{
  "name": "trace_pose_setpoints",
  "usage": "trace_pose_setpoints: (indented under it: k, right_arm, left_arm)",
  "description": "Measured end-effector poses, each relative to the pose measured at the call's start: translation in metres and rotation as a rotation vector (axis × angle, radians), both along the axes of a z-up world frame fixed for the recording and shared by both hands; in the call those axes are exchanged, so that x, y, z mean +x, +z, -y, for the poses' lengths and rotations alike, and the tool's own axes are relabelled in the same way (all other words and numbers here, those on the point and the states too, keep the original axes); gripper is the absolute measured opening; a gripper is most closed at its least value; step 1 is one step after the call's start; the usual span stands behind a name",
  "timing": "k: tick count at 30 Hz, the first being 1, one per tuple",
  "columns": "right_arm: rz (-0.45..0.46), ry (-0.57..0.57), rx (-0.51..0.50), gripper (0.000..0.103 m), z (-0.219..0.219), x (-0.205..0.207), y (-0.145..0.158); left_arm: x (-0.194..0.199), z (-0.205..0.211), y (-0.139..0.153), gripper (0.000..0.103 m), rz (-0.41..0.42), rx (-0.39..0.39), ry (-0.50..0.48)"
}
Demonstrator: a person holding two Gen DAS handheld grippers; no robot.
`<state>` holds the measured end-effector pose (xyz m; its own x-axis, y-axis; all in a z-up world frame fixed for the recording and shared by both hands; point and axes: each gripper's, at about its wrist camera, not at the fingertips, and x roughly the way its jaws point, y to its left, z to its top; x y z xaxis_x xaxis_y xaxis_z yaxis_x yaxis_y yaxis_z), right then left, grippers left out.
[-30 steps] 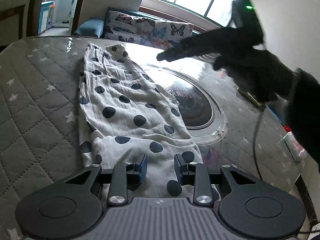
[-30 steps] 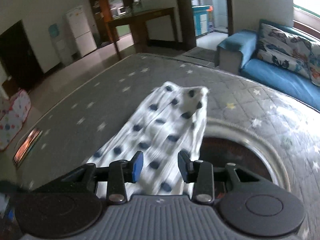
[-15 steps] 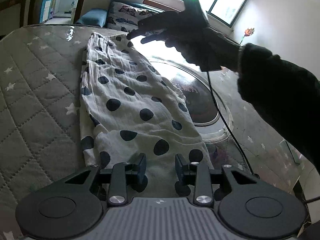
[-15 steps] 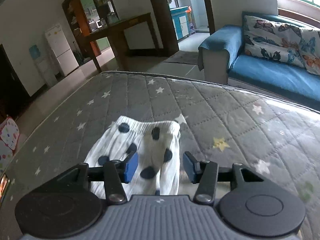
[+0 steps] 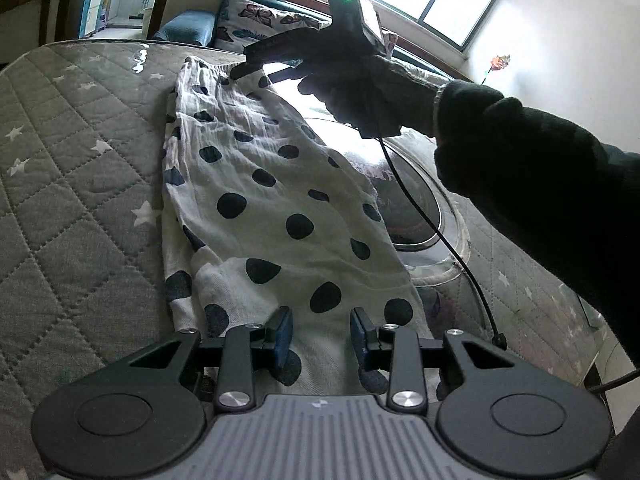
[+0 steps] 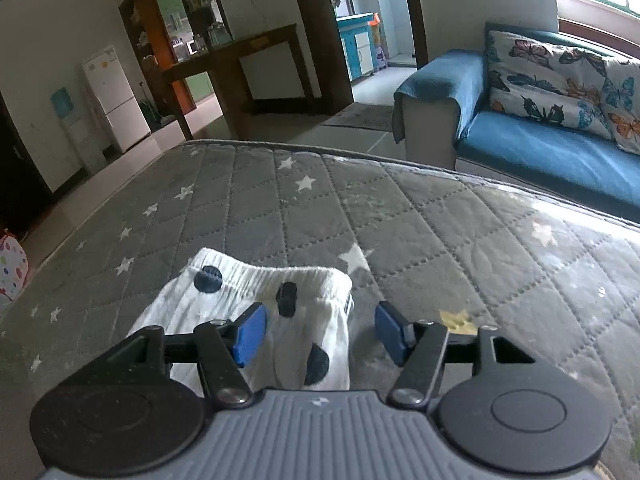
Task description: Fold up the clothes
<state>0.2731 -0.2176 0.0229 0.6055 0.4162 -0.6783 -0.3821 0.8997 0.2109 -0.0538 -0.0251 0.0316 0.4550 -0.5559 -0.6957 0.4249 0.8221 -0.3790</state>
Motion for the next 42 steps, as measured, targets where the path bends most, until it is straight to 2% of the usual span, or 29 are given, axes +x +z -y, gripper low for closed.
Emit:
trace_pose_setpoints:
  k: [1,3,4,5,6,10,15,23,30,42]
  right_arm:
    - [0.007,0.004,-0.003,0.062,-0.001,0.0,-0.001]
    - [0.024,0.022,-0.008,0.054,-0.003,-0.001,-0.002]
    - [0.024,0.029,0.002,0.049,-0.004,-0.002,-0.001]
    - [0.018,0.029,0.014,0.034,-0.003,-0.002,-0.001]
    - [0.01,0.027,0.026,0.024,-0.003,-0.001,-0.001]
    - [-0.013,0.022,0.107,0.012,0.004,-0.004,0.002]
    - [0.002,0.031,0.185,0.01,0.01,-0.016,0.018]
    - [0.059,0.092,0.172,0.01,0.011,-0.059,0.055]
    - [0.095,0.144,0.172,0.01,0.011,-0.112,0.083]
    - [0.121,0.273,0.199,0.01,0.002,-0.223,0.109]
  left_arm:
    - [0.0,0.0,0.0,0.035,0.0,0.001,0.0]
    - [0.0,-0.001,-0.001,0.035,-0.002,-0.001,0.001]
    - [0.0,-0.001,-0.001,0.035,-0.003,-0.002,0.003]
    - [0.001,0.0,-0.002,0.035,-0.004,-0.003,0.004]
    - [0.001,0.0,-0.002,0.035,-0.004,-0.004,0.004]
    - [0.001,0.0,-0.002,0.035,-0.006,-0.006,0.01]
    - [-0.002,-0.001,0.001,0.035,0.002,-0.001,0.02]
    - [-0.017,-0.012,0.013,0.038,0.04,0.01,0.055]
    - [-0.038,-0.024,0.014,0.038,0.045,0.016,0.082]
    - [-0.067,-0.052,0.011,0.039,0.04,0.009,0.149]
